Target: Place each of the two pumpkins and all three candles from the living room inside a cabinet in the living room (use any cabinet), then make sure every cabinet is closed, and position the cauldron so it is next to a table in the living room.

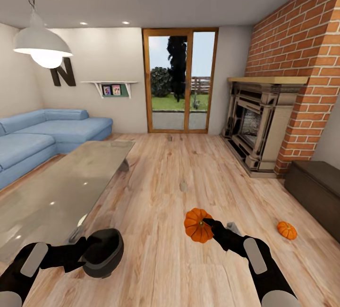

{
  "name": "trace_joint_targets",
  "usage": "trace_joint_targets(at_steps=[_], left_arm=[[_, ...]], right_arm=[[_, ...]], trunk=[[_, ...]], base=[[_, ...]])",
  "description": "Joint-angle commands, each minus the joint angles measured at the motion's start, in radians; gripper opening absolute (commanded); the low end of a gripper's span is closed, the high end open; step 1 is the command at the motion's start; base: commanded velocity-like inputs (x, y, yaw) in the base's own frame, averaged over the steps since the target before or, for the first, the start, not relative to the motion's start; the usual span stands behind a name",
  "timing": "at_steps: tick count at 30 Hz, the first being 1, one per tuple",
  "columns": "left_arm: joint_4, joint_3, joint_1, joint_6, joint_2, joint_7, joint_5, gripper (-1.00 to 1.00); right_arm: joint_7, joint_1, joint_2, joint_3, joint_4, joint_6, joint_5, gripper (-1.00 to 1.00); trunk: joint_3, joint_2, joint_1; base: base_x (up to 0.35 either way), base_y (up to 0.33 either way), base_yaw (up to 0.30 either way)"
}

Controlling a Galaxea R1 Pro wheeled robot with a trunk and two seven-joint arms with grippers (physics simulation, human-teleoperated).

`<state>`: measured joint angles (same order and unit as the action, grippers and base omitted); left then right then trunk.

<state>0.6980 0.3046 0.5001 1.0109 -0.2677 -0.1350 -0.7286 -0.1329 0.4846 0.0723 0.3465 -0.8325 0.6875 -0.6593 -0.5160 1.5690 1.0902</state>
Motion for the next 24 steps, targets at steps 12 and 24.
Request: trace_joint_targets(at_steps=[12,24], left_arm=[[0.0,-0.001,0.0,0.0,0.0,0.0,0.0,1.0],[0.0,-0.001,0.0,0.0,0.001,0.0,0.0,1.0]], right_arm=[[0.0,0.0,0.001,-0.001,0.0,0.0,-0.009,-1.0],[-0.001,0.0,0.003,-0.001,0.0,-0.001,-0.009,-1.0]], trunk=[[0.004,0.0,0.0],[0.004,0.0,0.0]], base=[[0.32,-0.16,-0.092],[0.32,-0.161,-0.002]])
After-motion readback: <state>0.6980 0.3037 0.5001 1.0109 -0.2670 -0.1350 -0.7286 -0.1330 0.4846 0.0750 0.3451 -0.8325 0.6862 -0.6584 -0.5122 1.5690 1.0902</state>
